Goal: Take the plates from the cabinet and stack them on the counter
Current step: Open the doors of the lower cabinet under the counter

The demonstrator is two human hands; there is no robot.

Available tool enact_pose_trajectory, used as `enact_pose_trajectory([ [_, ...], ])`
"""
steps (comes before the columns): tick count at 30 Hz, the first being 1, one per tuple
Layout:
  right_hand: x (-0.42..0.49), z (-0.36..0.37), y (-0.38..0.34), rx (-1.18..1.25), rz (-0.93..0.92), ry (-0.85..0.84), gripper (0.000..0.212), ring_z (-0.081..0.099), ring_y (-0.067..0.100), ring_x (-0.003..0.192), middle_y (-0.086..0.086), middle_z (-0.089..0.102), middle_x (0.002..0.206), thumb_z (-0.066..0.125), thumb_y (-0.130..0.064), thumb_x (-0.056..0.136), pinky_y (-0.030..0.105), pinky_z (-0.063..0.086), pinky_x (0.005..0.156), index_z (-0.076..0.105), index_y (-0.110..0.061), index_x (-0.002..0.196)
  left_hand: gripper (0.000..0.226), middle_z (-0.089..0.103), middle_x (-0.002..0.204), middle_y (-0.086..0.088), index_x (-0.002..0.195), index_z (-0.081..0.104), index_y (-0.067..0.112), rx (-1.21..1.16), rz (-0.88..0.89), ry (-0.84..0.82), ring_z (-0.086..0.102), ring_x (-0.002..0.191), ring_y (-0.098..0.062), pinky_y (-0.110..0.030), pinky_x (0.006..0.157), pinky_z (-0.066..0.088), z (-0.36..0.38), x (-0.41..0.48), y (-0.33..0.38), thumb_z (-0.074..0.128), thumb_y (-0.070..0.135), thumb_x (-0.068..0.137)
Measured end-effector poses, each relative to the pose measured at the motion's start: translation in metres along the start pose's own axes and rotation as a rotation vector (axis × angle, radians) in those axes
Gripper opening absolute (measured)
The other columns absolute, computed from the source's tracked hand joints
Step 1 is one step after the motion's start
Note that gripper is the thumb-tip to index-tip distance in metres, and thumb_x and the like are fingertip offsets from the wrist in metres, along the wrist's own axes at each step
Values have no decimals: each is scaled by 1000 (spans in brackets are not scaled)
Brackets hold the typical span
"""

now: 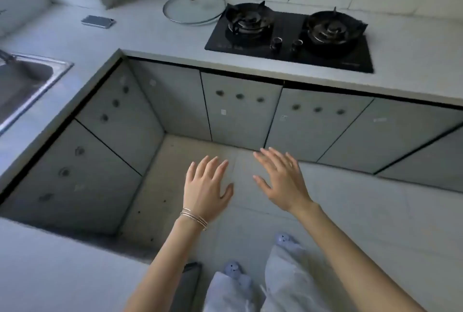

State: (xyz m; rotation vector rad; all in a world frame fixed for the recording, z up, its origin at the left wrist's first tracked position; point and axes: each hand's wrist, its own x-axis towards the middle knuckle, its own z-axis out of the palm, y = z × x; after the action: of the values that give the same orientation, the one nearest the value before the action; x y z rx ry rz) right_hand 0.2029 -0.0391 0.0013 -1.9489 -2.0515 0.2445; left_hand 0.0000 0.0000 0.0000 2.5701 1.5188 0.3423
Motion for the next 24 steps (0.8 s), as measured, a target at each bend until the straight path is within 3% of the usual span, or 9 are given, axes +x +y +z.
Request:
enact_pose_trajectory([
  [7,-38,-5,34,-99,156,-46,57,41,22,129,2,51,135,35,-47,84,48,28,106,41,-23,136,54,61,119,-10,122,57,15,-5,176,-85,52,117,-34,-53,99,38,21,19,30,42,45,79],
  [24,-114,-87,134,-96,446,64,56,43,24,127,7,50,134,32,-46,84,50,29,104,49,-19,131,54,61,117,-11,121,56,14,-24,490,-135,52,116,-35,-52,99,38,23,95,166,38,45,80],
])
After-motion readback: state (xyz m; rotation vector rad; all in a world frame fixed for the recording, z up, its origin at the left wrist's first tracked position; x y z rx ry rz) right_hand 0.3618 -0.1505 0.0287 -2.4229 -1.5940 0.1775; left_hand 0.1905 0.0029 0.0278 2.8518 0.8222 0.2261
